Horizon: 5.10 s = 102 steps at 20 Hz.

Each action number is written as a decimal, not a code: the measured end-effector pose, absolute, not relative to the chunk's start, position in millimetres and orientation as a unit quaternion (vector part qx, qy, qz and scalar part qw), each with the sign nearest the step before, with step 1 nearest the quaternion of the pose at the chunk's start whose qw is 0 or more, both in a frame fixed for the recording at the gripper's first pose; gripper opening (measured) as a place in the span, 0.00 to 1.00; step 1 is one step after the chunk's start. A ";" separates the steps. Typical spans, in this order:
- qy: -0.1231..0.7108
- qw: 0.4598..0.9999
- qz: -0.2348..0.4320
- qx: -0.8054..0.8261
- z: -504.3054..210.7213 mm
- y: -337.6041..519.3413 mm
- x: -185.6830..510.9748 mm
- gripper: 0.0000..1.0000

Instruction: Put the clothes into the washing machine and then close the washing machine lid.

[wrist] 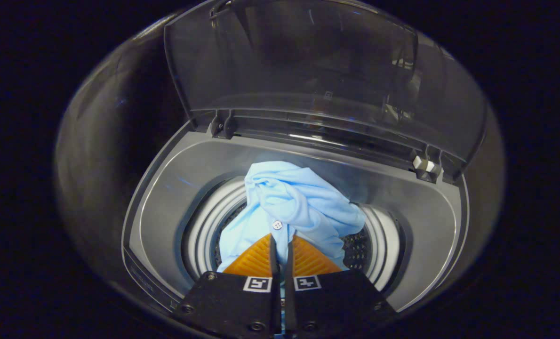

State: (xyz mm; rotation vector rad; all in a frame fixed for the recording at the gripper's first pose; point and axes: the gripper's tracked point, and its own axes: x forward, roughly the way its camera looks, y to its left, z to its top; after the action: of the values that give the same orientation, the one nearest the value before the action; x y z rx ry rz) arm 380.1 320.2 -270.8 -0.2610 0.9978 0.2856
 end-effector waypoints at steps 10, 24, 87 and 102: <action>0.433 0.885 0.110 -0.130 -237.2 311.4 385.9 0.99; 0.251 0.964 0.067 -0.055 -32.5 340.0 436.8 0.98; 0.004 0.997 -0.010 -0.081 64.6 324.3 412.5 0.98; -0.028 0.996 0.020 -0.079 63.5 324.1 402.3 0.98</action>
State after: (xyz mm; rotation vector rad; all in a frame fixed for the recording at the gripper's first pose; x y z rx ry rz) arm 402.3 324.1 63.5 -0.1589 -0.0564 0.0394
